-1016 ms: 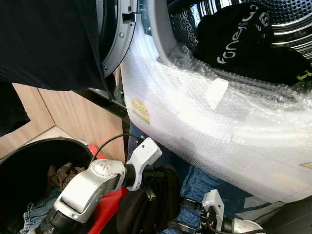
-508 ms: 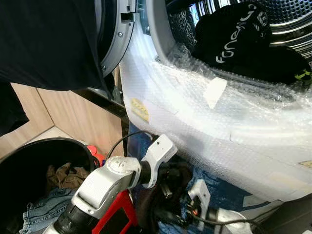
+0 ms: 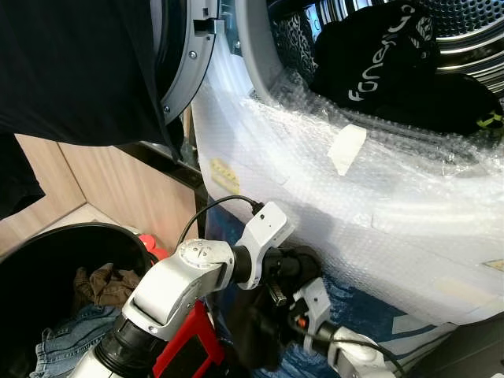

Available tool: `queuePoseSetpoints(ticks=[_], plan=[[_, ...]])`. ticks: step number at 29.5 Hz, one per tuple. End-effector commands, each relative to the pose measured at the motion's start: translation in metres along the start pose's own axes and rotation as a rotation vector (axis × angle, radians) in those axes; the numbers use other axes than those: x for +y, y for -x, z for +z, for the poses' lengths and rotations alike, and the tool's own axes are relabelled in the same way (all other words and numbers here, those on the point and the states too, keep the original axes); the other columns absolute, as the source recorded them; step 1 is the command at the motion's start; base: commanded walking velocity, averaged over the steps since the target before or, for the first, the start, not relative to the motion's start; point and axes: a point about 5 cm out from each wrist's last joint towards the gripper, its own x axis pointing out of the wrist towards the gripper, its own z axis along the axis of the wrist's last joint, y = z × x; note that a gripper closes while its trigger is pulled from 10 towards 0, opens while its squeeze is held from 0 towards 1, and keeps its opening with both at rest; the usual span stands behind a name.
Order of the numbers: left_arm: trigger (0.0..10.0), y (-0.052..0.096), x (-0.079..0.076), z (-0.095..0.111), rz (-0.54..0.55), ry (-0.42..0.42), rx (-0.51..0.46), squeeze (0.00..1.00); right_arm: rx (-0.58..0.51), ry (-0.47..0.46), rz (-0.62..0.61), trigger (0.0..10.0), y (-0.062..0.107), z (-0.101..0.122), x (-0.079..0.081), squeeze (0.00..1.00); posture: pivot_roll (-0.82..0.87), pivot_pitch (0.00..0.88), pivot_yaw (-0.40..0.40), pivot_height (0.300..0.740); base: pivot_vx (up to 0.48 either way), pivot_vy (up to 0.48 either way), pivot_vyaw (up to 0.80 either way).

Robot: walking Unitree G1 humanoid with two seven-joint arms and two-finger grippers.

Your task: Clothes washing

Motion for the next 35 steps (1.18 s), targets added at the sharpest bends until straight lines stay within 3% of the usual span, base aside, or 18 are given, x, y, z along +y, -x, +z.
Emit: queuePoseSetpoints(ticks=[1,10,12,18,24,35], plan=[[0.0,0.001,0.002,0.010,0.006,-0.025,-0.030,0.00,-0.051,-0.073,-0.105,10.0,0.000,0.005,-0.011,0.00,0.12,0.100,-0.058,0.740,0.000,0.000,0.00],[0.0,0.000,0.002,0.012,0.011,-0.029,-0.033,0.00,-0.082,-0.105,-0.085,10.0,-0.003,0.008,-0.007,0.00,0.13,0.092,-0.060,0.740,0.000,0.000,0.00],[0.0,0.001,0.002,0.013,0.014,-0.032,-0.033,0.00,-0.075,-0.087,-0.089,0.2,-0.002,0.006,-0.008,0.00,0.13,0.084,-0.062,0.740,0.000,0.000,0.00],[0.0,0.001,0.000,0.011,0.005,-0.037,-0.027,0.00,-0.046,-0.034,-0.053,0.0,0.003,0.002,-0.009,0.00,0.13,0.073,-0.064,0.740,0.000,0.000,0.00],[0.0,0.000,-0.004,0.011,-0.016,-0.042,-0.028,0.00,-0.051,0.014,0.044,0.0,0.000,0.002,0.002,0.00,0.13,0.051,-0.064,0.740,0.000,0.000,0.00],[0.0,-0.002,-0.007,0.012,-0.028,-0.051,-0.032,0.00,-0.065,0.010,0.096,0.0,-0.001,-0.001,0.013,0.00,0.13,0.042,-0.055,0.740,0.000,0.000,0.00]])
